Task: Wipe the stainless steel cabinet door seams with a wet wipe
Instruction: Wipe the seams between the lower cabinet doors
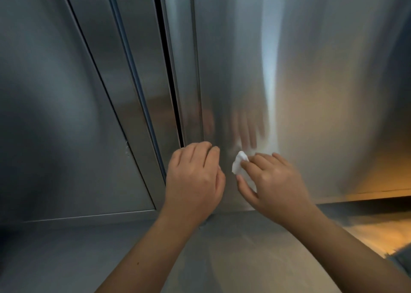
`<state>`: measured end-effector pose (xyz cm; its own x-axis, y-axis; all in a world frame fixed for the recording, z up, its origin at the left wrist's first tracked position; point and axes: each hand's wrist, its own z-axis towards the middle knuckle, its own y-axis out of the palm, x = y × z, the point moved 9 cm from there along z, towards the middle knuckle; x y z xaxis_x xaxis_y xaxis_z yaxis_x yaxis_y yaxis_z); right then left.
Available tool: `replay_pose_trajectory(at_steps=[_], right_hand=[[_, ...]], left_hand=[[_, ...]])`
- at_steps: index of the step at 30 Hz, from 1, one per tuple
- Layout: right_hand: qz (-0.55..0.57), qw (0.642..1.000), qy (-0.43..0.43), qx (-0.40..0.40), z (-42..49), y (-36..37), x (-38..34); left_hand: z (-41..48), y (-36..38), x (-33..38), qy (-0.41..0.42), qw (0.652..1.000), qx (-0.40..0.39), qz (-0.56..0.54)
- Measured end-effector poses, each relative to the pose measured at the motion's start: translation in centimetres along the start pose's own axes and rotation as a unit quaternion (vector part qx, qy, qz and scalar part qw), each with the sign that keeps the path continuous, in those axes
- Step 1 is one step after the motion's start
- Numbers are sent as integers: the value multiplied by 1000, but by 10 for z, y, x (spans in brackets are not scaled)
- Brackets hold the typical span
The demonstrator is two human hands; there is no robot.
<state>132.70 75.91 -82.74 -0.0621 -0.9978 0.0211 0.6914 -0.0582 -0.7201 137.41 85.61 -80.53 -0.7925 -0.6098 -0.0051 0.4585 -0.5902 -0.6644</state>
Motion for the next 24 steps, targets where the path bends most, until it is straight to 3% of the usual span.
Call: replay_pose_trajectory(at_steps=[6, 12, 24], right_hand=[[-10, 998, 46, -37, 32, -14, 7], [-37, 993, 80, -77, 58, -51, -2], [-27, 980, 123, -154, 174, -203, -3]], left_hand=[[27, -19, -4, -28, 1000, -5, -6], [59, -53, -4, -55, 995, -13, -81], [196, -205, 21, -33, 989, -76, -118]])
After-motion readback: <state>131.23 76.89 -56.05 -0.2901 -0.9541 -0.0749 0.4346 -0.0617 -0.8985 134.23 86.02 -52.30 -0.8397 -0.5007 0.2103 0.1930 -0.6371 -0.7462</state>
